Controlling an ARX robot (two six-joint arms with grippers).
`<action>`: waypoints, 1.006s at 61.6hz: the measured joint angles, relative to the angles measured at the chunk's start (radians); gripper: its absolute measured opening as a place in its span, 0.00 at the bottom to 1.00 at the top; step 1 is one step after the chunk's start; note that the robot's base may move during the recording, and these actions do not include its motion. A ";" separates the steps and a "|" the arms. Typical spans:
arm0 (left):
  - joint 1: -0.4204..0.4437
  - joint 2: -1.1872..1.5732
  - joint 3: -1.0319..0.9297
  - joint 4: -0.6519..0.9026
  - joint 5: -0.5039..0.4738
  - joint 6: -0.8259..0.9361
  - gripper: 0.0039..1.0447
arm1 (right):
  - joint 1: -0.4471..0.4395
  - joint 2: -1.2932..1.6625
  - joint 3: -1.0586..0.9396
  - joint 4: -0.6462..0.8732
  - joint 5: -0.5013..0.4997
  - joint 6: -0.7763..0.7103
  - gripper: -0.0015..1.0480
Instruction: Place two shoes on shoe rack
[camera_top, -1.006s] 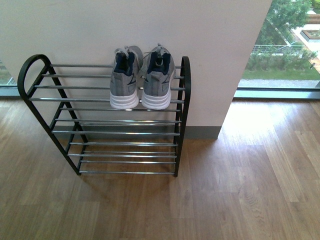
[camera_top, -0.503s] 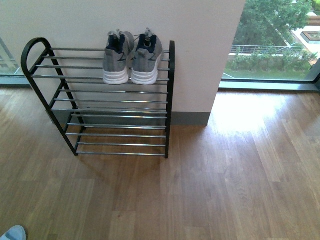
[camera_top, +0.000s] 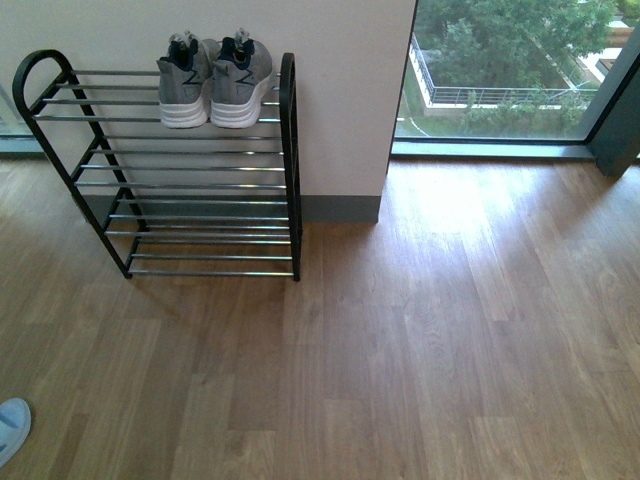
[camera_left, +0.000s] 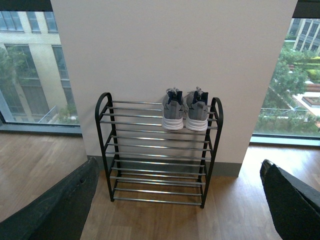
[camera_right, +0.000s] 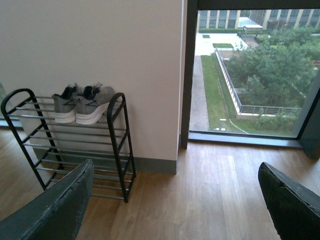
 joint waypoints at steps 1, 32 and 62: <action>0.000 0.000 0.000 0.000 0.000 0.000 0.91 | 0.000 0.000 0.000 0.000 0.000 0.000 0.91; 0.000 0.000 0.000 0.000 0.000 0.001 0.91 | 0.000 0.000 0.000 0.000 0.001 0.000 0.91; 0.000 0.000 0.000 0.000 -0.001 0.001 0.91 | 0.000 -0.002 0.000 -0.002 -0.001 0.000 0.91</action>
